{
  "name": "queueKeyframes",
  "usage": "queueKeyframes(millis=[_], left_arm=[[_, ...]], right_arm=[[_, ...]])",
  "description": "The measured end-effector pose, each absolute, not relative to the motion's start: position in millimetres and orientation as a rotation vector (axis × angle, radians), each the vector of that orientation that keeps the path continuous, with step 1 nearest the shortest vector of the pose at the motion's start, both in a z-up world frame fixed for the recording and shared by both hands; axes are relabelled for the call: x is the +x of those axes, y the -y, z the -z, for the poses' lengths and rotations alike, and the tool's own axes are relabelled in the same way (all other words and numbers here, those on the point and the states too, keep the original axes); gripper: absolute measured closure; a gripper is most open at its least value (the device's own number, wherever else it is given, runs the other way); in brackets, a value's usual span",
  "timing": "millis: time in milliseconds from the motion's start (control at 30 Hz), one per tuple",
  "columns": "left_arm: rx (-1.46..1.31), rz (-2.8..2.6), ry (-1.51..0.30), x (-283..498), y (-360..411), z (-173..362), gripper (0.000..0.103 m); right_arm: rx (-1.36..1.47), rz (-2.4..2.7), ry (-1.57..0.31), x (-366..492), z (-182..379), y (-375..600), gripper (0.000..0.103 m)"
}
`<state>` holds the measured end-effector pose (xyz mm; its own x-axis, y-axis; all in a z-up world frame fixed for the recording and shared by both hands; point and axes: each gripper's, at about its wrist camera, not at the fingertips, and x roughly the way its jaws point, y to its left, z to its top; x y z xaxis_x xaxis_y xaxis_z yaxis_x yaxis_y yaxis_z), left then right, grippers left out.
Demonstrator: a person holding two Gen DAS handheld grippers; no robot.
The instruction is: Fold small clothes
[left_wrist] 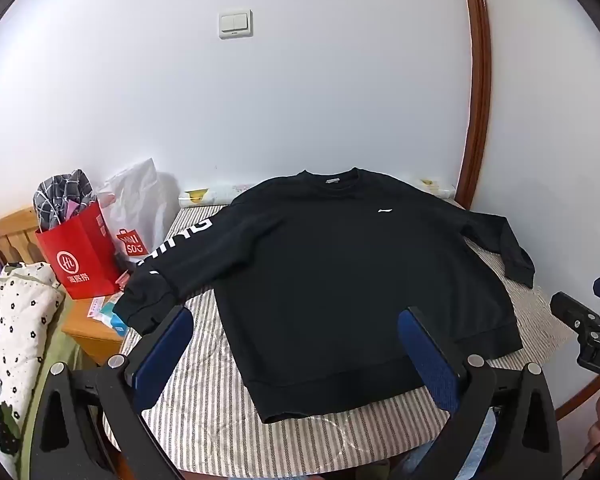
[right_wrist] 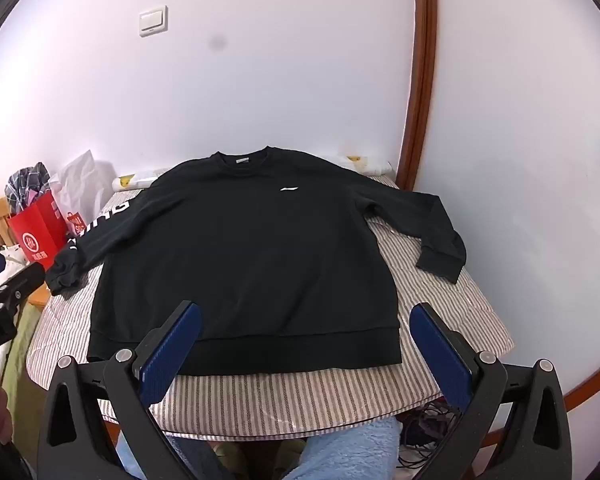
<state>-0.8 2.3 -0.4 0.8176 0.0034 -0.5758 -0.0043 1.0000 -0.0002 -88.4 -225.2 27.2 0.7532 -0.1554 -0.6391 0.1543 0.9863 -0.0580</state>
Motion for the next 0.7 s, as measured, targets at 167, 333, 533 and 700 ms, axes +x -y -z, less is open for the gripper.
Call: queueKeyframes(millis=[167, 333, 533, 700], left_arm=[[0.012, 0.006, -0.59, -4.2, -1.9, 2.1, 0.0], [0.03, -0.01, -0.602, 0.7, 2.0, 3.2, 0.0], [0.023, -0.001, -0.59, -6.9, 3.9, -0.1, 0.0], [0.022, 0.002, -0.581, -8.4, 2.8, -4.6, 0.0]], right_arm=[[-0.004, 0.179, -0.699, -89.2, -28.7, 221.7, 0.0], [0.013, 0.172, -0.69, -88.5, -37.5, 221.7, 0.0], [-0.001, 0.154, -0.66, -96.8, -45.0, 213.2, 0.0], [-0.003, 0.151, -0.648, -99.8, -48.4, 210.5, 0.0]])
